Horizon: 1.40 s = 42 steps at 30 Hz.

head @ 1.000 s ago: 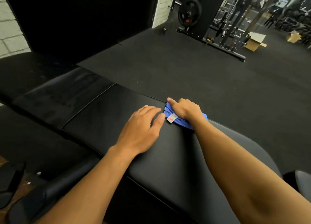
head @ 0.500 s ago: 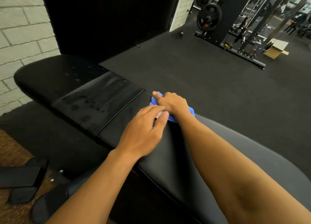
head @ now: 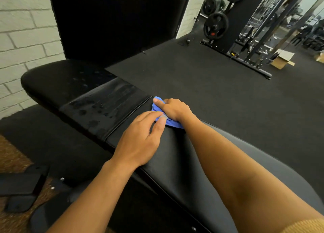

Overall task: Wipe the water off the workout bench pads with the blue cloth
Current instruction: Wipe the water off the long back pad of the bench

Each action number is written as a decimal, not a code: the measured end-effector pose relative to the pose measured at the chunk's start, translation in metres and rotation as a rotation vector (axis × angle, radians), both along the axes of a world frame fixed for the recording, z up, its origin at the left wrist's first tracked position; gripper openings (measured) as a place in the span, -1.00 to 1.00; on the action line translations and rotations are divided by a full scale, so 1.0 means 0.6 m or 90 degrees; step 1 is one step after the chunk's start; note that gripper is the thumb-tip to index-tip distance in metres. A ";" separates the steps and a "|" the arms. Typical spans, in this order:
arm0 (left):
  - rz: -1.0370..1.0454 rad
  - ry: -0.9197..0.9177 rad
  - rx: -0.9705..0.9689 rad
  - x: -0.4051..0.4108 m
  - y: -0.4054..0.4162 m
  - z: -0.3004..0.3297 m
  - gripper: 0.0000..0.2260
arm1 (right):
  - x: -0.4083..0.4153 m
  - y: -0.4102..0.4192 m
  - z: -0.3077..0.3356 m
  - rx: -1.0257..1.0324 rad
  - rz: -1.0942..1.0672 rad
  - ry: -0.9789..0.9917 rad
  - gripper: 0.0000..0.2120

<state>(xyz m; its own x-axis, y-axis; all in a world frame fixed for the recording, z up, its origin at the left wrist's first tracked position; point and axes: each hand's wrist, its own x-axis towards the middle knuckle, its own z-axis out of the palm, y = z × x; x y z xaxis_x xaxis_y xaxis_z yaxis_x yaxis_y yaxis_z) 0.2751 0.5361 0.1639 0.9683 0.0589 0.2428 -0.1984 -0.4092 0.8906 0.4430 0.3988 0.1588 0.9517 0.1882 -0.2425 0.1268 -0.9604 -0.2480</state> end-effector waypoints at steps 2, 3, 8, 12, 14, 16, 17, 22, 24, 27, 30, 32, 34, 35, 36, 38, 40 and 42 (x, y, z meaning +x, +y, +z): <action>-0.005 0.006 0.009 -0.004 -0.011 0.001 -0.52 | -0.008 -0.033 0.003 -0.005 -0.020 0.008 -0.31; -0.009 0.009 0.014 -0.005 -0.018 0.002 -0.53 | -0.012 -0.054 0.003 -0.010 -0.030 0.008 -0.29; -0.039 0.018 0.029 -0.004 -0.063 0.014 -0.59 | -0.029 -0.141 -0.003 -0.021 -0.058 -0.005 -0.29; -0.052 0.031 0.036 0.001 -0.071 0.007 -0.56 | -0.039 -0.169 -0.007 -0.022 -0.087 -0.014 -0.30; -0.047 0.038 0.027 0.007 -0.065 0.001 -0.54 | -0.038 -0.167 -0.010 -0.033 -0.095 -0.018 -0.30; -0.045 0.041 0.019 0.012 -0.056 -0.002 -0.52 | -0.034 -0.155 -0.011 -0.045 -0.102 -0.023 -0.31; -0.046 0.040 0.015 0.014 -0.052 -0.002 -0.51 | -0.032 -0.146 -0.011 -0.051 -0.106 -0.027 -0.31; -0.035 0.027 -0.006 0.024 -0.015 -0.002 -0.54 | -0.015 -0.049 -0.010 -0.049 -0.071 -0.041 -0.34; -0.023 0.026 -0.002 0.026 0.002 -0.006 -0.52 | -0.005 0.005 -0.011 -0.037 -0.041 -0.045 -0.41; -0.014 0.027 -0.007 0.024 0.020 -0.015 -0.53 | 0.010 0.055 -0.011 -0.013 -0.020 -0.043 -0.46; -0.009 0.028 -0.008 0.024 0.023 -0.018 -0.53 | 0.016 0.053 -0.011 0.005 -0.012 -0.034 -0.38; -0.006 0.035 -0.002 0.022 0.012 -0.014 -0.55 | 0.014 0.039 -0.012 0.015 -0.008 -0.025 -0.36; -0.010 0.041 -0.007 0.019 -0.011 -0.006 -0.56 | 0.007 0.017 -0.009 0.014 -0.006 -0.016 -0.37; -0.017 0.041 -0.010 0.017 -0.025 0.000 -0.57 | 0.002 0.002 -0.005 0.011 -0.010 -0.009 -0.37; -0.026 0.037 -0.013 0.017 -0.041 0.005 -0.59 | -0.002 -0.018 -0.002 0.007 -0.018 0.001 -0.37; -0.050 0.032 -0.010 0.017 -0.075 0.013 -0.64 | -0.014 -0.069 0.002 0.004 -0.042 0.028 -0.35; -0.075 0.032 -0.007 0.017 -0.113 0.020 -0.61 | -0.027 -0.129 0.007 0.006 -0.076 0.050 -0.33; -0.097 0.030 0.004 0.014 -0.155 0.027 -0.54 | -0.041 -0.192 0.013 0.000 -0.103 0.056 -0.33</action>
<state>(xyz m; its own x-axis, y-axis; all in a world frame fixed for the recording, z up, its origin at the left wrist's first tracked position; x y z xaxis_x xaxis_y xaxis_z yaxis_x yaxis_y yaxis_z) 0.2836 0.4433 0.1803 0.9763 -0.0909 0.1965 -0.2164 -0.3828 0.8981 0.4187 0.2839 0.1663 0.9447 0.0338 -0.3261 -0.0521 -0.9665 -0.2512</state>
